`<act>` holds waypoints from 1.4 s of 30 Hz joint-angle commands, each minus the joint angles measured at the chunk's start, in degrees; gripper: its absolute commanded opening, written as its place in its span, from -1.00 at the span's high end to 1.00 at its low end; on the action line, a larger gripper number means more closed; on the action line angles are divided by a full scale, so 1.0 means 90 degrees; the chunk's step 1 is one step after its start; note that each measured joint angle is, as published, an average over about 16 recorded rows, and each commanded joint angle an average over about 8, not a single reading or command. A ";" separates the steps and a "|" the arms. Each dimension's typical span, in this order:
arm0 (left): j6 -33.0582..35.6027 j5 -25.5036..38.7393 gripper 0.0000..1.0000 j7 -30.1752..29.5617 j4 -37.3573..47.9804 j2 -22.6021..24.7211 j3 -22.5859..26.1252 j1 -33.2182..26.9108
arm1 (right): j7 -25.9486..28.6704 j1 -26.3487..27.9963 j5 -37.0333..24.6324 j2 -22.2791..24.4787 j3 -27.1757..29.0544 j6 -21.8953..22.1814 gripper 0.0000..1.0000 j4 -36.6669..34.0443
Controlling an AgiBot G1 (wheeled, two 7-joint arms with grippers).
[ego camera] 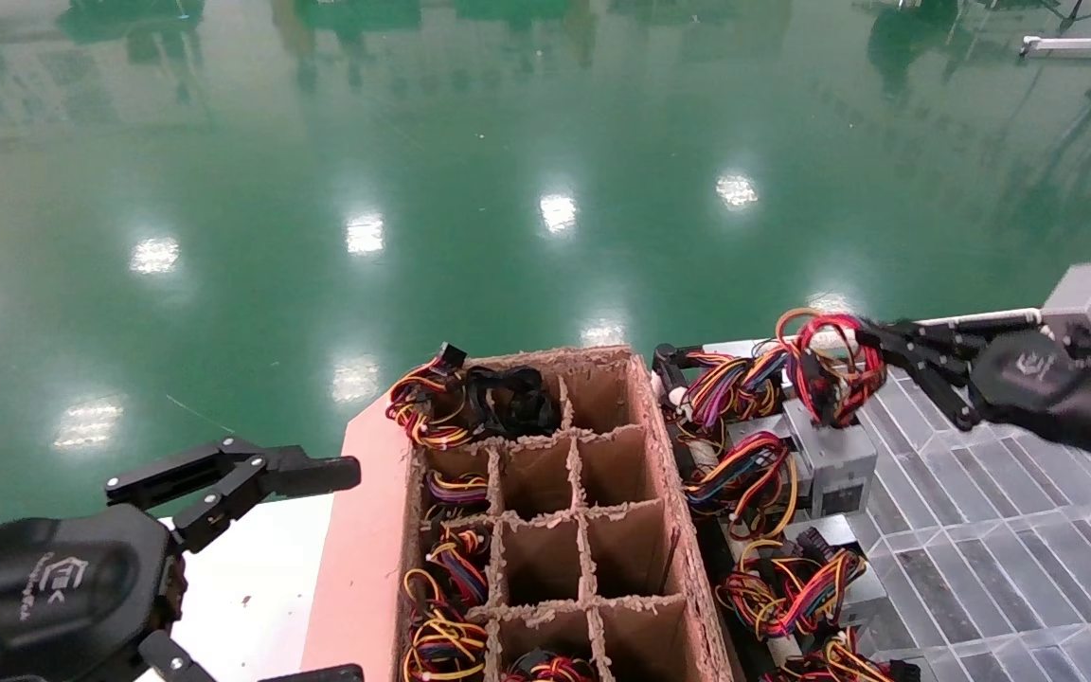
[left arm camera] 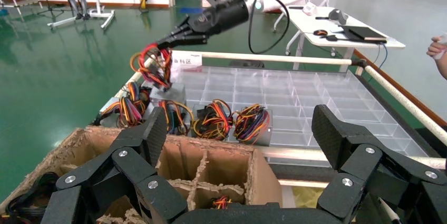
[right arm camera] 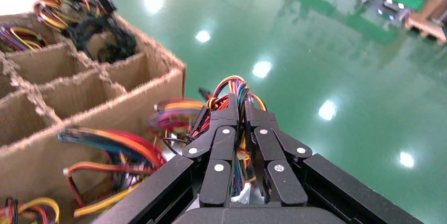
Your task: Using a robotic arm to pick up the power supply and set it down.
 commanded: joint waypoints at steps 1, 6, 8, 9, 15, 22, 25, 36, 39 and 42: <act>0.0000 0.0000 -1.00 0.0000 0.0000 0.0000 0.0000 0.0000 | -0.0041 -0.0138 0.0097 0.0003 0.0068 0.0030 1.00 -0.0072; 0.0000 0.0000 -1.00 0.0000 0.0000 0.0000 0.0000 0.0000 | -0.0167 -0.0450 0.0398 0.0076 0.0279 0.0123 1.00 -0.0141; 0.0000 0.0000 -1.00 0.0000 0.0000 0.0000 0.0000 0.0000 | -0.0200 -0.0558 0.0502 0.0113 0.0351 0.0162 1.00 -0.0152; 0.0000 0.0000 -1.00 0.0000 0.0000 0.0000 0.0000 0.0000 | -0.0210 -0.0609 0.0548 0.0132 0.0383 0.0180 1.00 -0.0157; 0.0000 0.0000 -1.00 0.0000 0.0000 0.0000 0.0000 0.0000 | -0.0227 -0.0918 0.0763 0.0220 0.0535 0.0293 0.97 -0.0174; -0.0001 -0.0001 -1.00 0.0000 0.0001 0.0000 0.0000 0.0001 | -0.0155 -0.1208 0.0924 0.0239 0.0650 0.0390 -0.52 -0.0191; -0.0001 -0.0001 -1.00 0.0000 0.0002 0.0000 0.0000 0.0001 | -0.0140 -0.1255 0.0957 0.0240 0.0673 0.0405 -1.00 -0.0190; -0.0002 -0.0001 -1.00 0.0000 0.0002 -0.0001 0.0000 0.0002 | -0.0145 -0.1229 0.0957 0.0237 0.0663 0.0407 -1.00 -0.0185; -0.0002 -0.0001 -1.00 0.0000 0.0002 -0.0001 0.0000 0.0001 | -0.0147 -0.1216 0.0941 0.0236 0.0654 0.0401 -1.00 -0.0185; -0.0002 -0.0001 -1.00 0.0000 0.0002 -0.0001 0.0000 0.0001 | -0.0147 -0.1206 0.0931 0.0235 0.0649 0.0396 -1.00 -0.0185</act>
